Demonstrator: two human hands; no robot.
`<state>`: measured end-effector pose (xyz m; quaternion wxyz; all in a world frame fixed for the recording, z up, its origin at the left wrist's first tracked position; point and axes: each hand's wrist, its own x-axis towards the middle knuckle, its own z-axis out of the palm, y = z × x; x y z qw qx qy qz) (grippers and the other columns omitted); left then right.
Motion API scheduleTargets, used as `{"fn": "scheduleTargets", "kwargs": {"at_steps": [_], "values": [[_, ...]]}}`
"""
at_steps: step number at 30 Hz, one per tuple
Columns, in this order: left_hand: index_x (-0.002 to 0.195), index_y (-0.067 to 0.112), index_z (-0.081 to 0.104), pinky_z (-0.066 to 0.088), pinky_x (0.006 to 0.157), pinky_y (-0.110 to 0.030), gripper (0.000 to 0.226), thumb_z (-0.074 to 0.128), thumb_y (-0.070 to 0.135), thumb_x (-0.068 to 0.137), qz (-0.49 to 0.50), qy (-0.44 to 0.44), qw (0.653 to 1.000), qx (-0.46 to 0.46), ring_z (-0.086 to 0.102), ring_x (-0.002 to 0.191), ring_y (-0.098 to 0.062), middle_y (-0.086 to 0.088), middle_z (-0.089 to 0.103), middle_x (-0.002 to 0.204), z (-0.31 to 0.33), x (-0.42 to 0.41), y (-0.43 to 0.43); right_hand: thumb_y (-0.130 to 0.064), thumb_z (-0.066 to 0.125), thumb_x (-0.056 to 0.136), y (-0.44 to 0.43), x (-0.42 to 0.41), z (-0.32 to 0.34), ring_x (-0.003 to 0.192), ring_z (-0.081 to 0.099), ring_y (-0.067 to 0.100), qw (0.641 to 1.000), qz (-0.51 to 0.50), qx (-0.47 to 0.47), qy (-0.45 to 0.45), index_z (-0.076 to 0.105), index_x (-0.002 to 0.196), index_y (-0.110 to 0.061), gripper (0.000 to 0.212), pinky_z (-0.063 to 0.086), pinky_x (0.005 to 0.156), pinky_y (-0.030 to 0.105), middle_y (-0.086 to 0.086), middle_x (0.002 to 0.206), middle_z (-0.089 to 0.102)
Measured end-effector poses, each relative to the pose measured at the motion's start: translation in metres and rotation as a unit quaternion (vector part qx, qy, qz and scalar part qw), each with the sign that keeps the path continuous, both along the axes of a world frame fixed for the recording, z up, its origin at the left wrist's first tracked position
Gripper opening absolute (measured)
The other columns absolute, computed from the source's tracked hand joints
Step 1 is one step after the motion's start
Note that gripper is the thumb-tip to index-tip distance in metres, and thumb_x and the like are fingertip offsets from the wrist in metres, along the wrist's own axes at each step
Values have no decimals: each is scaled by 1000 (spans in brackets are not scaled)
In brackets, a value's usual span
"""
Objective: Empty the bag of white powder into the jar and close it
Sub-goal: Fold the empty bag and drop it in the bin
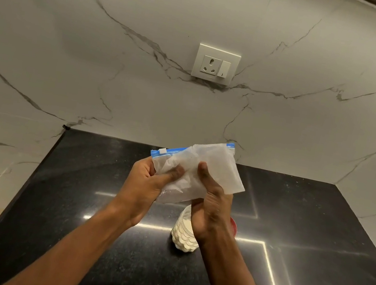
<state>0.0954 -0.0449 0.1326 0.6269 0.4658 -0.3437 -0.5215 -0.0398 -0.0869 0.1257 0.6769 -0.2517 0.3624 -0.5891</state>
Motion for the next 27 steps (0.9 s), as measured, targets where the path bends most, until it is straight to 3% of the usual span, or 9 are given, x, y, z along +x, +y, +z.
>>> {"fn": "scheduleTargets", "kwargs": {"at_steps": [4,7,9,11,14,19,23,25,27], "values": [[123,12,72,67,77,-41,42,79,29,85,11,-6,1000,18,80,98,-33,-13,81,108,0,-2,-2,-10,91,74,0,3,-5,104,77,33,998,-29,-48,36,71,121,-27,54,63,83,54,12,115,78],[118,15,74,67,74,-39,38,81,28,84,19,3,1000,19,81,95,-28,-10,82,105,1,-4,-3,-9,80,89,0,3,-5,87,79,18,977,-43,-154,141,79,92,-36,28,63,70,33,-1,92,81],[110,21,75,66,68,-31,28,81,27,84,23,-4,1000,19,81,89,-19,-1,83,97,3,-5,-3,-13,74,94,0,1,-5,77,75,9,940,-53,-251,224,78,88,-34,22,59,65,24,-6,81,77],[107,23,75,65,68,-27,23,80,27,86,27,-12,999,19,80,87,-14,3,83,93,5,-7,-4,-20,76,94,2,2,-6,90,77,14,890,-63,-334,305,79,109,-18,16,63,74,31,0,97,80],[108,15,76,65,70,-29,35,80,34,79,35,-8,999,18,81,92,-22,-6,83,96,10,-10,-3,-11,75,93,-4,4,-16,128,67,29,768,-98,-424,469,62,138,0,48,59,99,44,19,137,68],[120,12,74,66,74,-32,23,60,24,107,18,36,998,47,78,100,-26,-12,81,107,16,-11,0,-18,82,90,-17,2,-24,123,68,24,591,-153,-511,605,63,140,-8,55,63,89,37,15,145,61],[136,14,66,63,91,-39,48,40,46,112,-16,168,983,66,76,112,-22,-8,80,120,31,-10,4,-18,78,94,-27,1,-25,131,63,25,511,-159,-551,640,62,140,-9,49,59,98,45,10,147,60],[135,16,67,61,99,-43,64,46,64,99,-65,149,986,40,75,119,-23,-8,79,126,35,-7,4,-17,72,97,-28,-2,-24,136,59,30,476,-142,-567,656,61,141,-9,46,56,101,49,8,150,57],[126,19,71,64,90,-36,53,65,56,90,-89,75,993,10,78,113,-19,-4,81,120,33,-8,5,-18,64,101,-28,-6,-22,141,54,34,448,-122,-576,673,58,143,-8,44,52,106,53,8,154,55]]}}
